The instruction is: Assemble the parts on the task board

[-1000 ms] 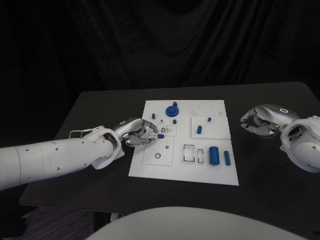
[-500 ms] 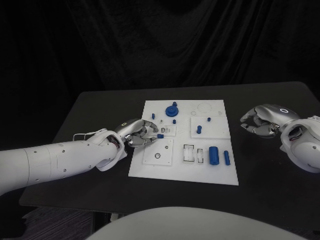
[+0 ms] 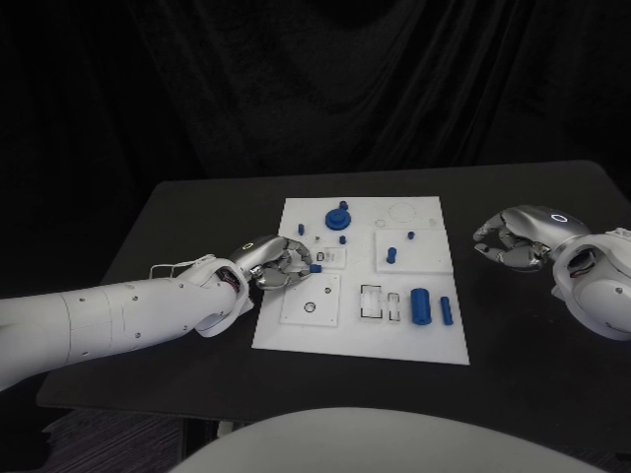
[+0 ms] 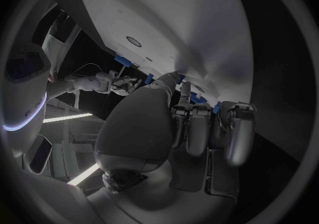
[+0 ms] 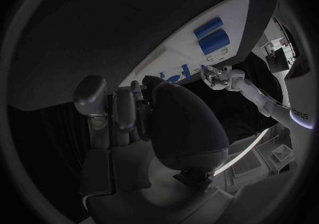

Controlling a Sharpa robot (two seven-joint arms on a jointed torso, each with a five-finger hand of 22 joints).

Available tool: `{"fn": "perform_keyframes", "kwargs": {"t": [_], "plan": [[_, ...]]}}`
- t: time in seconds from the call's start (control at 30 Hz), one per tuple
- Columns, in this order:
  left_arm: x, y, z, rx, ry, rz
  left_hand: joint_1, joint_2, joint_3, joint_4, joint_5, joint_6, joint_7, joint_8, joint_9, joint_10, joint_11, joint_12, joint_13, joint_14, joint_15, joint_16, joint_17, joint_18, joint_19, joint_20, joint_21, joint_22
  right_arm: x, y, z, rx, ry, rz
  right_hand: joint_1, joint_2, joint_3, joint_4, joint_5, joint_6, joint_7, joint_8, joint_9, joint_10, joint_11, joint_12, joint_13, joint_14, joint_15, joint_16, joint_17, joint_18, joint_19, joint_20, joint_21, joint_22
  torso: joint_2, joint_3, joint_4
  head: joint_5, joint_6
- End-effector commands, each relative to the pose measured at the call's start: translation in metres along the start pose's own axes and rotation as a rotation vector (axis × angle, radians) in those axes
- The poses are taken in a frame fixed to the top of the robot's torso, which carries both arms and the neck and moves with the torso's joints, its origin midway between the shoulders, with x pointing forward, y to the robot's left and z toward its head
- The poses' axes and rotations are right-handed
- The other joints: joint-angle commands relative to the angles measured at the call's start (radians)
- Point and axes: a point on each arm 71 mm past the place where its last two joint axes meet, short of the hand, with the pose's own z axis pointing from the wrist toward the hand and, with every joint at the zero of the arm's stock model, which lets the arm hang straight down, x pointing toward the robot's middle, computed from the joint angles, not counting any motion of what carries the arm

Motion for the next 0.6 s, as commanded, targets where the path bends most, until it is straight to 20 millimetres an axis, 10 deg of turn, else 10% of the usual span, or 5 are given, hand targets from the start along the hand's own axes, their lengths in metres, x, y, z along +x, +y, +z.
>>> {"fn": "perform_keyframes", "kwargs": {"t": [0.03, 0.6], "plan": [[0.003, 0.0, 0.001, -0.007, 0.011, -0.01, 0.003, 0.012, -0.006, 0.0, -0.001, 0.024, -0.003, 0.02, 0.004, 0.106, 0.003, 0.003, 0.261, 0.104, 0.003, 0.003, 0.263, -0.013, 0.098, 0.004, 0.003, 0.262, 0.001, 0.0, -0.001, 0.003, -0.002, 0.0, -0.001, -0.004, 0.001, 0.004, 0.001, 0.002, -0.002, -0.001, 0.001, -0.005, 0.001, -0.003, 0.071, 0.039, 0.004, -0.004, 0.0, -0.001, -0.002, 0.001, -0.002, 0.108, 0.0, 0.0007, -0.0006, 0.001, 0.0], [0.014, -0.001, 0.003, 0.003, 0.023, -0.016, 0.008, 0.014, -0.009, -0.002, -0.003, 0.026, -0.005, 0.034, 0.005, 0.106, 0.001, 0.003, 0.261, 0.104, 0.001, 0.003, 0.263, -0.012, 0.097, 0.003, 0.001, 0.261, 0.002, 0.001, 0.0, 0.001, 0.002, 0.0, 0.0, -0.004, 0.002, 0.003, 0.001, 0.004, -0.002, 0.0, 0.001, -0.006, 0.002, -0.004, 0.071, 0.039, 0.004, -0.006, -0.001, -0.001, -0.003, 0.001, -0.004, 0.107, -0.001, 0.0006, 0.0004, -0.001, 0.0]]}}
